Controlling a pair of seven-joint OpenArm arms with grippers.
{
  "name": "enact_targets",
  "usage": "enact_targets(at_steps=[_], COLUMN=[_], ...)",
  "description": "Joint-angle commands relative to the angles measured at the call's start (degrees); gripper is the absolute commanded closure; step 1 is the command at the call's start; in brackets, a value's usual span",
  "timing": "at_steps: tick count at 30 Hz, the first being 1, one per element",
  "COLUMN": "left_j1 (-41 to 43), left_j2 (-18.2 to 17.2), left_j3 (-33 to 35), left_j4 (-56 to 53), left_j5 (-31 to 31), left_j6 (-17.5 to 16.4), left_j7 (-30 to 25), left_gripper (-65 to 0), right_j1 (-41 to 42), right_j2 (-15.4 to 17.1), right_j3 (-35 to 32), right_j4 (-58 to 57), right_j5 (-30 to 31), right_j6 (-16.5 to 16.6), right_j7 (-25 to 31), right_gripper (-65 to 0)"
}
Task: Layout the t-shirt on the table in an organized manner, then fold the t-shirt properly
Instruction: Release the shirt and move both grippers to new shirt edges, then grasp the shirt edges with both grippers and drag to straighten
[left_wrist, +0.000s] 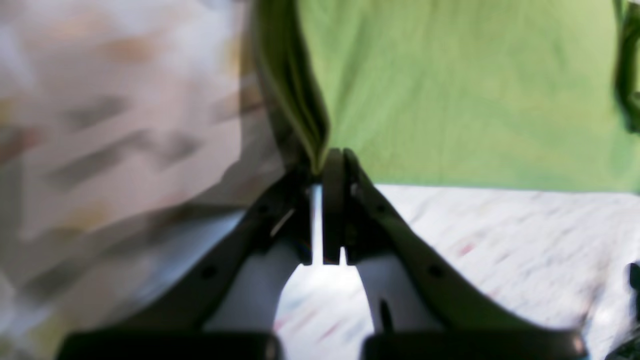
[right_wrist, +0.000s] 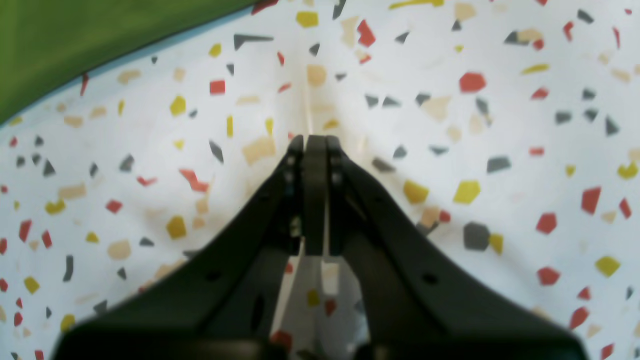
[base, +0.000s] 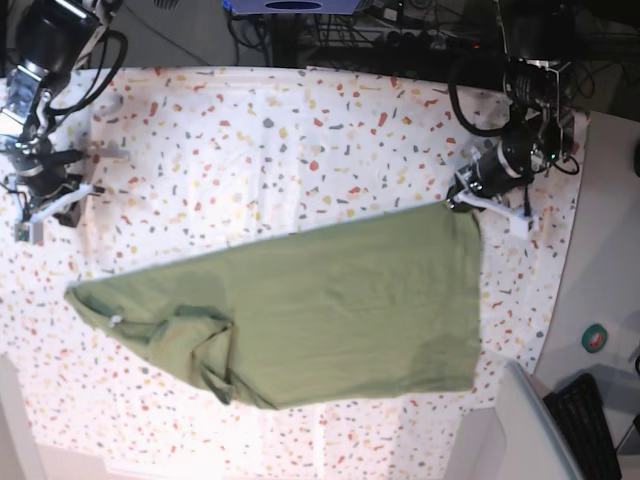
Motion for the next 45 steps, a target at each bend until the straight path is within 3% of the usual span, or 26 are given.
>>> enact_targets(at_steps=[1, 6, 9, 12, 13, 14, 20, 24, 35, 45], left_j1=[1.2, 8.9, 12.0, 12.7, 12.7, 12.7, 12.2, 12.1, 12.0, 12.0], left_j2=[-0.6, -2.9, -4.1, -4.3, -4.3, -4.5, -4.6, -4.6, -4.6, -5.8], left_j3=[0.0, -0.1, -0.1, -0.1, -0.1, -0.1, -0.1, -0.1, -0.1, -0.1], left_j4=[2.2, 10.2, 12.5, 12.5, 12.5, 12.5, 13.0, 12.6, 12.9, 12.8], left_j5=[0.5, 0.5, 0.5, 0.5, 0.5, 0.5, 0.5, 0.5, 0.5, 0.5], left_j6=[0.5, 0.5, 0.5, 0.5, 0.5, 0.5, 0.5, 0.5, 0.5, 0.4], left_j7=[0.4, 0.5, 0.5, 0.5, 0.5, 0.5, 0.5, 0.5, 0.5, 0.5], left_gripper=[0.0, 0.0, 0.0, 0.0, 0.0, 0.0, 0.0, 0.0, 0.0, 0.0], right_j1=[-0.3, -3.4, -4.5, -2.5, -1.0, 0.4, 14.3, 20.6, 22.1, 30.1], right_j2=[-0.1, -3.8, -6.6, -6.5, -6.0, -5.9, 2.3, 6.1, 6.0, 7.9], right_j3=[0.1, 0.6, 0.7, 0.0, 0.0, 0.0, 0.1, 0.1, 0.1, 0.0], right_j4=[0.8, 5.1, 9.3, 10.0, 9.8, 9.0, -6.7, -19.8, -25.8, -43.7], right_j5=[0.7, 1.0, 1.9, 3.0, 2.8, 2.8, 2.7, 2.9, 2.9, 2.8], right_j6=[0.1, 0.1, 0.1, 0.1, 0.1, 0.1, 0.1, 0.2, 0.3, 0.1], right_j7=[1.2, 1.1, -2.5, -4.9, -4.9, -4.9, -5.3, -5.0, -4.7, 3.3], right_gripper=[0.0, 0.0, 0.0, -31.2, -39.6, -44.0, -37.5, -37.4, -37.5, -35.9])
